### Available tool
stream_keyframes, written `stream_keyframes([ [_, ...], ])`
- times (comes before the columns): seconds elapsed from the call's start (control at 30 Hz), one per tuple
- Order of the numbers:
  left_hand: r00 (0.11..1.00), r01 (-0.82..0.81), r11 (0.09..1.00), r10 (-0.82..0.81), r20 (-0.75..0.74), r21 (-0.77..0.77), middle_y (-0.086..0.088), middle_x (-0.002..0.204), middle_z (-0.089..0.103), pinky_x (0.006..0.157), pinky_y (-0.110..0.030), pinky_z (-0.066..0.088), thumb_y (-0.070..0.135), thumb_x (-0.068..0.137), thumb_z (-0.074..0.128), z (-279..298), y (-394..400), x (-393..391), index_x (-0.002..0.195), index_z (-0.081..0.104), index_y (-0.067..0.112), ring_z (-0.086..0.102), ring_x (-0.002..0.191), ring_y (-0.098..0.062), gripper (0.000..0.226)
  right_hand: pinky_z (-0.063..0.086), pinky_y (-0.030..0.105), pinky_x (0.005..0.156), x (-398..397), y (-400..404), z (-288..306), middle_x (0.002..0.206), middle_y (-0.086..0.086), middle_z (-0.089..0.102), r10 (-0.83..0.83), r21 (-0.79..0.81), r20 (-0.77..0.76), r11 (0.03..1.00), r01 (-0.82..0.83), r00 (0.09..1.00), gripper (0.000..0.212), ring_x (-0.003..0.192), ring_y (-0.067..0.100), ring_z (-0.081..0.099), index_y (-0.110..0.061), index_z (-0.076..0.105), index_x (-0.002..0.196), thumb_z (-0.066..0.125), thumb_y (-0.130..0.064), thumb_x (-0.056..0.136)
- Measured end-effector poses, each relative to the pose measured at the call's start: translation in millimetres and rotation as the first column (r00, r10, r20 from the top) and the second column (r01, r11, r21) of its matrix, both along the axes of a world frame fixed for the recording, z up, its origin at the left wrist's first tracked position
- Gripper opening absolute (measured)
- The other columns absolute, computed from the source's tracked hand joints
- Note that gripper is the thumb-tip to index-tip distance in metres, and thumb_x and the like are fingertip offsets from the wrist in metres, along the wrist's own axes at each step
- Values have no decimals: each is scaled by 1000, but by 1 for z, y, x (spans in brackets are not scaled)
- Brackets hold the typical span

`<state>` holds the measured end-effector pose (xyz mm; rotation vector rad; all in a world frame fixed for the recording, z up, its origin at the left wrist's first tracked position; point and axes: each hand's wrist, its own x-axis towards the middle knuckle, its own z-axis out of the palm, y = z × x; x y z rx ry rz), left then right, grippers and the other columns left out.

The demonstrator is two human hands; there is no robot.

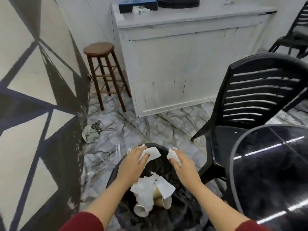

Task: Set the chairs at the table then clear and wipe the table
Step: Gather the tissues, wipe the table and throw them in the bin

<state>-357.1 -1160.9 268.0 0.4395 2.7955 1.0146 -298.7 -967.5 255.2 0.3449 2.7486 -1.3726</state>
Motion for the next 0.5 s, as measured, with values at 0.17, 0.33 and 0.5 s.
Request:
stream_keyframes([
  [0.17, 991, -50, 999, 49, 125, 2, 9, 143, 43, 98, -20, 30, 37, 96, 41, -53, -27, 30, 133, 48, 23, 38, 130, -9, 40, 30, 26, 109, 18, -33, -49, 144, -2, 45, 23, 17, 153, 1000, -26, 988, 41, 134, 14, 37, -18, 44, 136, 44, -20, 96],
  [0.33, 979, -56, 998, 56, 195, -5, 7, 142, 45, 96, -15, 28, 35, 98, 39, -106, -34, 49, 133, 48, 22, 39, 128, -8, 39, 38, 26, 97, 25, -36, -94, 134, 1, 55, 17, 41, 265, 999, -30, 964, 36, 121, 17, 50, -18, 54, 129, 45, -18, 94],
  [0.5, 973, -65, 998, 68, 218, -24, 7, 136, 51, 95, -17, 31, 36, 97, 40, -162, -31, 55, 129, 52, 23, 43, 125, -9, 37, 44, 32, 90, 26, -44, -138, 122, 4, 63, 77, 69, 310, 992, -103, 947, 30, 110, 23, 56, -20, 62, 117, 46, -17, 92],
])
